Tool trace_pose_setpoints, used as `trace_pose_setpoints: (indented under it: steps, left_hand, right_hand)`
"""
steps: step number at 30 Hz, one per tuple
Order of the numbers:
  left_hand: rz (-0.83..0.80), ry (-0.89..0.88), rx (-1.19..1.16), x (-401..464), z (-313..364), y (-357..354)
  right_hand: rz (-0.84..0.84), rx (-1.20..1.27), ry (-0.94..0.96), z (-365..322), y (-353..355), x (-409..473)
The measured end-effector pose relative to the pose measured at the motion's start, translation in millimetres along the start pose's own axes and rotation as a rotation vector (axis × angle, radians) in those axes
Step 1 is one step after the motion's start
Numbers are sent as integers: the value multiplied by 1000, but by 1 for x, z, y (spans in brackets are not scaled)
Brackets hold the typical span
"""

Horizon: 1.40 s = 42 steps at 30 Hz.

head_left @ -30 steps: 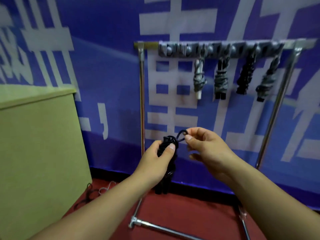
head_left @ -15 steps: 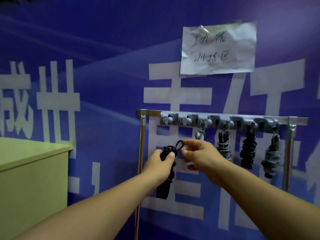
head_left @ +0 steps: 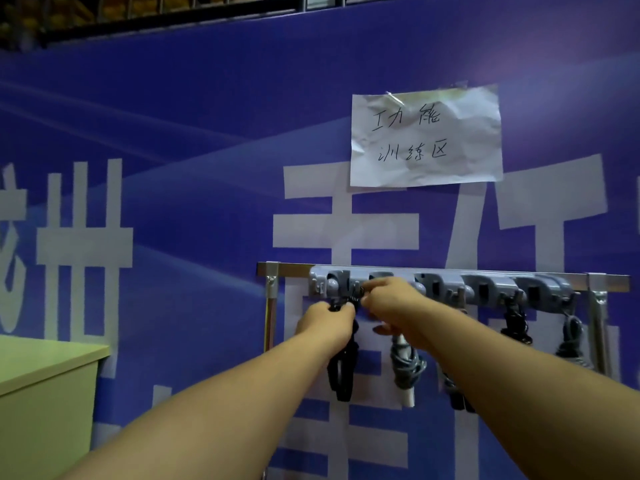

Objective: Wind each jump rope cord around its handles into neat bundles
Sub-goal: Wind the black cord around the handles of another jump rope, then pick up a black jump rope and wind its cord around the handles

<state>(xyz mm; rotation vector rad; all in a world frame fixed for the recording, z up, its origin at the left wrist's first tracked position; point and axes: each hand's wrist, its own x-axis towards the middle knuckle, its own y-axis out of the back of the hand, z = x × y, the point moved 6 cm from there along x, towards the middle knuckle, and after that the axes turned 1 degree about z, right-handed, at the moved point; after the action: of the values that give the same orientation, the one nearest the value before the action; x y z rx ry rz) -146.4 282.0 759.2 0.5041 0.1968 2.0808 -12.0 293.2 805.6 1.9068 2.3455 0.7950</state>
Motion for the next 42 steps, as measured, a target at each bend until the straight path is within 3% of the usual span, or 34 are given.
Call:
trace_pose_setpoints:
  steps: [2, 6, 12, 18, 23, 34, 39, 42]
  left_hand:
    - [-32, 42, -39, -3, -12, -7]
    - [-81, -44, -149, -10, -27, -18]
    - [-199, -20, 95, -52, -88, -6]
    - [-283, 33, 180, -123, -184, 48]
    - [-260, 149, 242, -181, -315, 79]
    - [-201, 695, 325, -283, -664, 100]
    - [-264, 804, 448, -318, -752, 109]
    - [-162, 910, 417, -341, -779, 115]
  right_hand:
    - [-20, 23, 6, 18, -9, 0]
    - [-33, 86, 20, 56, -22, -14]
    - [16, 195, -155, 109, -26, -39]
    - [-130, 117, -291, 156, -90, -115]
    - [-265, 62, -382, 218, -201, -185]
    - [-731, -12, -625, 430, -466, -309]
    - [-765, -83, -676, 502, -510, -325]
    - [-734, -103, -703, 539, -528, -330]
